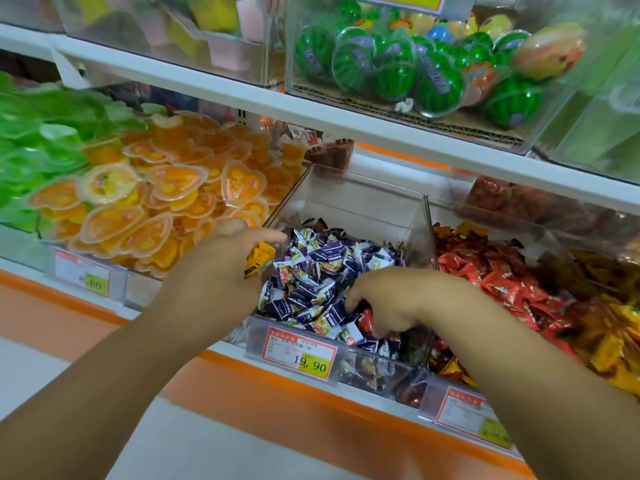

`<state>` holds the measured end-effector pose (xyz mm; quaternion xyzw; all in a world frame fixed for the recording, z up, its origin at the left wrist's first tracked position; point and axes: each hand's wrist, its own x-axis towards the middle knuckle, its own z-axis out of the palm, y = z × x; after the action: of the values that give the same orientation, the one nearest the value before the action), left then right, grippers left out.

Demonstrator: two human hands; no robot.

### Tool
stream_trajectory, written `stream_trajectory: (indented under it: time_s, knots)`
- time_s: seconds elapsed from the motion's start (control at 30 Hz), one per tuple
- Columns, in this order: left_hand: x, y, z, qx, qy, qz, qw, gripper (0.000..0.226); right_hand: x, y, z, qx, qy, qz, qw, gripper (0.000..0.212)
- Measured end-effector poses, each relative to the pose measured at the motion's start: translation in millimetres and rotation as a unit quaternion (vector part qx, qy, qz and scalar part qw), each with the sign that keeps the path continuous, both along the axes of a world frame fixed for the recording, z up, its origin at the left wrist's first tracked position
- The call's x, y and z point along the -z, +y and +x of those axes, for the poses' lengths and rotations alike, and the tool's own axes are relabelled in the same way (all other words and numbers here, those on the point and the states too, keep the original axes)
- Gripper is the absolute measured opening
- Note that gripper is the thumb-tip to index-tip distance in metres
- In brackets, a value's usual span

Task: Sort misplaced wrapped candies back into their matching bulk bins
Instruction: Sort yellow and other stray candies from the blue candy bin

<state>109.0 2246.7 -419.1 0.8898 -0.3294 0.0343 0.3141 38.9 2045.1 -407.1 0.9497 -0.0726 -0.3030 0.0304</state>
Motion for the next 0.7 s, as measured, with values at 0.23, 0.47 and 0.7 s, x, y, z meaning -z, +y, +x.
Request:
stream_trajectory:
  time_s: [0.23, 0.47, 0.7]
  knots:
    - [2.0, 2.7, -1.9, 0.023, -0.008, -0.014, 1.000, 0.038, 8.1, 8.1, 6.7, -0.030, 0.065, -0.043, 0.997, 0.072]
    - [6.0, 3.0, -0.7, 0.009, -0.014, -0.005, 1.000, 0.040, 11.2, 10.9, 4.7, -0.075, 0.063, -0.064, 0.993, 0.061]
    - [3.6, 3.7, -2.1, 0.011, -0.012, 0.000, 1.000, 0.041, 4.5, -0.7, -1.2, -0.004, -0.033, 0.076, 0.997, 0.052]
